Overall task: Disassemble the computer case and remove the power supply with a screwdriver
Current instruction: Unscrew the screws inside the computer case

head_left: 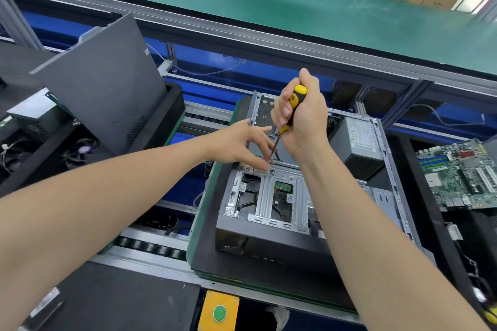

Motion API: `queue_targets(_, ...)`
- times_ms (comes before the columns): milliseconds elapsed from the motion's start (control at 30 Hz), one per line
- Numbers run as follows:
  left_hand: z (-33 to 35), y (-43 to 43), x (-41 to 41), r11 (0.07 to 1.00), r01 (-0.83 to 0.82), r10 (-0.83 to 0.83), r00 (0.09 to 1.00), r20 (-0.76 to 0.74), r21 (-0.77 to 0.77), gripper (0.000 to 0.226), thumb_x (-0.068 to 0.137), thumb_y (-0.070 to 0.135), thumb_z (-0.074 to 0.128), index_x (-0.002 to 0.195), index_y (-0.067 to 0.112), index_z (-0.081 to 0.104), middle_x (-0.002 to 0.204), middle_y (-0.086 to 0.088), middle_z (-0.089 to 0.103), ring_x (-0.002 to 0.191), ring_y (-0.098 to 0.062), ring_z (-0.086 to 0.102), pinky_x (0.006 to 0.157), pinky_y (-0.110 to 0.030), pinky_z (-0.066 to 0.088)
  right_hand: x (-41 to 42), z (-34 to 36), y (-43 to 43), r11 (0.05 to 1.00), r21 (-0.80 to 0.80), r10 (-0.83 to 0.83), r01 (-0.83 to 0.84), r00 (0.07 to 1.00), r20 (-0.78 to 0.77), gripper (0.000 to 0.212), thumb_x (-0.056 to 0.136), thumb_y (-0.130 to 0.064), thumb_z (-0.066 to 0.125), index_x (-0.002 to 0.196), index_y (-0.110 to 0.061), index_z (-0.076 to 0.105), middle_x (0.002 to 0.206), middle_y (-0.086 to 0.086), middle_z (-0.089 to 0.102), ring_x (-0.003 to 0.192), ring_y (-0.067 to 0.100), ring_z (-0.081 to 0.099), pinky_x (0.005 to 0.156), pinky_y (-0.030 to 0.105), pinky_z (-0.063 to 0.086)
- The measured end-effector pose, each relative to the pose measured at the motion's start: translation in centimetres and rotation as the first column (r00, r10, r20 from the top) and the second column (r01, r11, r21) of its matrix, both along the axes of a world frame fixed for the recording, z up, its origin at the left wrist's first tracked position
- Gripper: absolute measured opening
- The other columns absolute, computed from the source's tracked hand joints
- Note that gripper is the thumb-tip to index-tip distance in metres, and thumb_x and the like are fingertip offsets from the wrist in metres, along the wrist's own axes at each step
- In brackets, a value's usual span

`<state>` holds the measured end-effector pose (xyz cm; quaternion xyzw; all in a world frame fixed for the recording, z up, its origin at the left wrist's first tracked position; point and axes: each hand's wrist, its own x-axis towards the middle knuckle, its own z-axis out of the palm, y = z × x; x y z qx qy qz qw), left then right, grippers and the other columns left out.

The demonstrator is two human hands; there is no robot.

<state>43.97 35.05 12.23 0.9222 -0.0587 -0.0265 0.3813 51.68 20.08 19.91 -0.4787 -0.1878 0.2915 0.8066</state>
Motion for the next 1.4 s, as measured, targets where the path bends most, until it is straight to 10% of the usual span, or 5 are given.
queue_targets(300,0.5,-2.3,-0.1,0.995,-0.091,0.090,0.995,0.046,0.036,0.017,0.089,0.054,0.071,0.094,0.039,0.076,0.114,0.028,0.068,0.123,0.013,0.050,0.120,-0.028,0.021,1.5,0.2,-2.4,0.996,-0.035,-0.080,0.084,0.991,0.104,0.058,0.105,-0.054,0.050,0.063,-0.016,0.060,0.052,0.003,0.035,0.045,0.019,0.026,0.045,0.029,0.025)
queue_targets(400,1.6,-3.6,0.2,0.983,-0.183,0.183,0.983,0.021,-0.026,0.017,0.093,0.057,0.064,0.097,0.044,0.073,0.106,0.031,0.068,0.088,0.000,0.069,0.082,-0.032,0.054,2.5,0.4,-4.1,0.973,-0.065,-0.185,0.220,0.921,0.344,0.041,0.099,-0.045,0.067,0.069,-0.017,0.065,0.053,0.003,0.038,0.045,0.020,0.031,0.047,0.030,0.032)
queue_targets(800,3.5,-15.5,7.2,0.982,-0.184,0.189,0.974,0.125,-0.050,0.009,0.090,0.039,0.075,0.088,0.030,0.073,0.082,0.013,0.073,0.076,-0.005,0.065,0.066,-0.015,0.047,9.2,0.4,-15.2,0.566,-0.186,-0.520,0.803,0.522,0.676,0.061,0.106,-0.054,0.049,0.063,-0.014,0.064,0.058,-0.006,0.067,0.055,0.008,0.061,0.060,0.017,0.045)
queue_targets(967,3.6,-25.1,11.8,0.994,-0.071,0.078,0.994,0.076,-0.089,0.019,0.080,0.036,0.085,0.076,0.025,0.070,0.071,0.011,0.069,0.063,0.001,0.060,0.059,-0.013,0.044,12.8,-1.0,-23.5,0.591,-0.198,-0.560,0.782,0.574,0.597,0.042,0.099,-0.050,0.066,0.067,-0.022,0.067,0.065,-0.001,0.074,0.059,0.024,0.073,0.067,0.051,0.062)
queue_targets(1400,-3.3,-44.3,20.5,0.776,0.410,-0.228,0.891,-0.392,0.479,0.014,0.090,0.025,0.071,0.102,0.023,0.078,0.101,0.010,0.073,0.096,-0.016,0.067,0.084,-0.041,0.060,18.1,-8.5,-39.1,0.620,-0.381,-0.559,0.686,0.727,0.400,0.010,0.090,-0.011,0.078,0.082,-0.018,0.078,0.080,0.013,0.078,0.073,0.024,0.075,0.087,0.059,0.060)
